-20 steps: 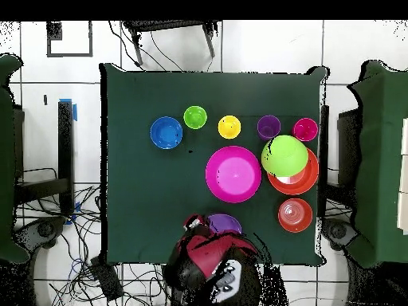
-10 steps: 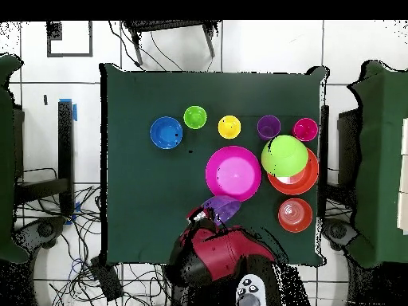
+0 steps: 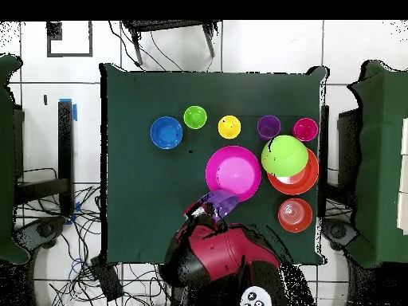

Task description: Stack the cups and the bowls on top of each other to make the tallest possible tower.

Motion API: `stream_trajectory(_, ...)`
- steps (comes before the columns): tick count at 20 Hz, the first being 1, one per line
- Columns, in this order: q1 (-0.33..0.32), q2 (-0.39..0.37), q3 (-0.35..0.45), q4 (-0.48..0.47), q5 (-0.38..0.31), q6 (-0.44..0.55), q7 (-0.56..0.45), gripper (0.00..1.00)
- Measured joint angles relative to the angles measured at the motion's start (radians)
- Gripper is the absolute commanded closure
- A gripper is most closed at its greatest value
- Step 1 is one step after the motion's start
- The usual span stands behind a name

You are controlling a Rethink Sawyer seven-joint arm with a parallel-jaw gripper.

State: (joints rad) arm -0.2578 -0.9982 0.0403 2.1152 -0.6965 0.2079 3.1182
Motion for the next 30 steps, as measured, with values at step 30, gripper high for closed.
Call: stream_trajectory(30,-0.215,-0.191,0.208,0.018,-0.032,0.210,-0.139,1.00)
